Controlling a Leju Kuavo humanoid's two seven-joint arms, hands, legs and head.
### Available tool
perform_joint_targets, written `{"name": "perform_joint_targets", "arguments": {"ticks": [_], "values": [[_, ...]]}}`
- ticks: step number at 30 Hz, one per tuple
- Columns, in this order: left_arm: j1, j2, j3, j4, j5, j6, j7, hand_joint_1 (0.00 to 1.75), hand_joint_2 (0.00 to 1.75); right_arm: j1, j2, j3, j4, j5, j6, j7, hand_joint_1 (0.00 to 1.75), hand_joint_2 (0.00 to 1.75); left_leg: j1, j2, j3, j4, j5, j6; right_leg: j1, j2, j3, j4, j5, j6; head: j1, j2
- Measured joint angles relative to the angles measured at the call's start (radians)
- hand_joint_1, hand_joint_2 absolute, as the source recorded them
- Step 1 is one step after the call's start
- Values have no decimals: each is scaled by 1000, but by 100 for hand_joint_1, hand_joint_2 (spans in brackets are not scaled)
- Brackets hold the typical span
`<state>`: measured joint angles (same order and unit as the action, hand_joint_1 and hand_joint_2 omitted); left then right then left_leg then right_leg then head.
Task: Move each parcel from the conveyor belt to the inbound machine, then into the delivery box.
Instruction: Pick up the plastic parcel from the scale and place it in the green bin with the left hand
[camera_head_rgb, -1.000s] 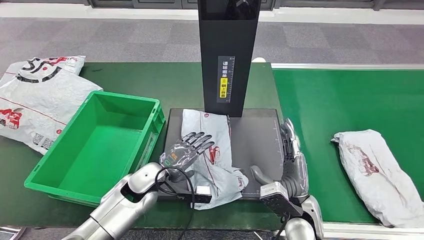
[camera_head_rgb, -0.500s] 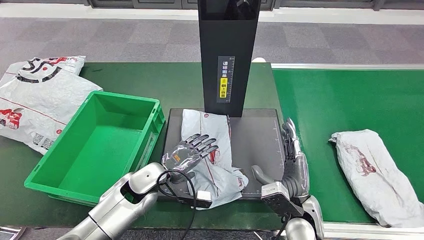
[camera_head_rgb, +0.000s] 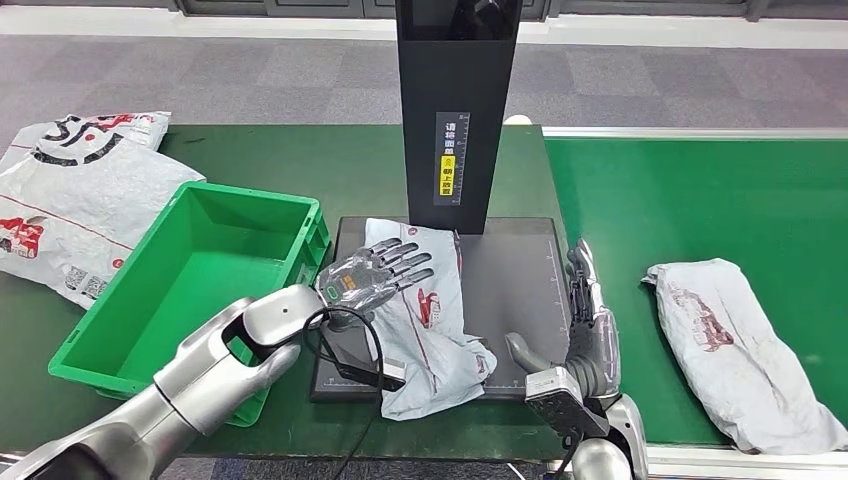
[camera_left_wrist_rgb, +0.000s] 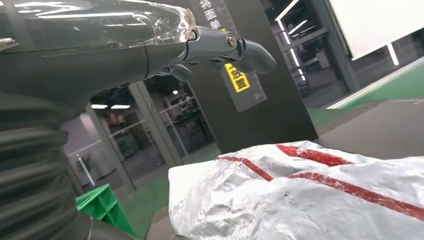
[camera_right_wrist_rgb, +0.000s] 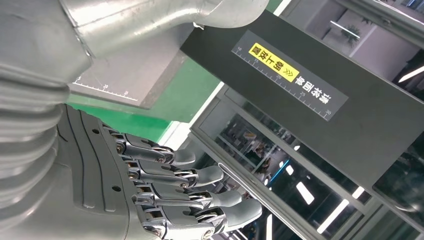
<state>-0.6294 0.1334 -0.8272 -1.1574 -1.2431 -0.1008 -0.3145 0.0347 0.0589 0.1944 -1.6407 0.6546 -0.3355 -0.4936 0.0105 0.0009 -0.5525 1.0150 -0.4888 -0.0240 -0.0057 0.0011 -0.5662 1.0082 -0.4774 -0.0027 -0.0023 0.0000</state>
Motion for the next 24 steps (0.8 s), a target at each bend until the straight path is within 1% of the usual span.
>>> {"name": "perform_joint_targets", "arguments": {"ticks": [8,12,18,24], "values": [[-74,21,-70,35,35,-73,-32,0,175,1,7,-12,-3,1,20,-14,0,175,0,0,0,0,0,0,0,0,0,0,0,0,0,0],[-107,27,-102,58,87,-112,-64,0,175,-2,9,-14,-3,2,27,-15,0,175,0,0,0,0,0,0,0,0,0,0,0,0,0,0],[-184,12,-174,135,190,-158,-104,0,175,-6,15,-14,-3,2,31,0,0,175,0,0,0,0,0,0,0,0,0,0,1,0,0,0],[-222,-7,-245,204,216,-182,-122,0,175,-18,26,-15,-3,7,48,1,0,175,0,0,0,0,0,0,0,0,0,0,1,0,0,0]]}}
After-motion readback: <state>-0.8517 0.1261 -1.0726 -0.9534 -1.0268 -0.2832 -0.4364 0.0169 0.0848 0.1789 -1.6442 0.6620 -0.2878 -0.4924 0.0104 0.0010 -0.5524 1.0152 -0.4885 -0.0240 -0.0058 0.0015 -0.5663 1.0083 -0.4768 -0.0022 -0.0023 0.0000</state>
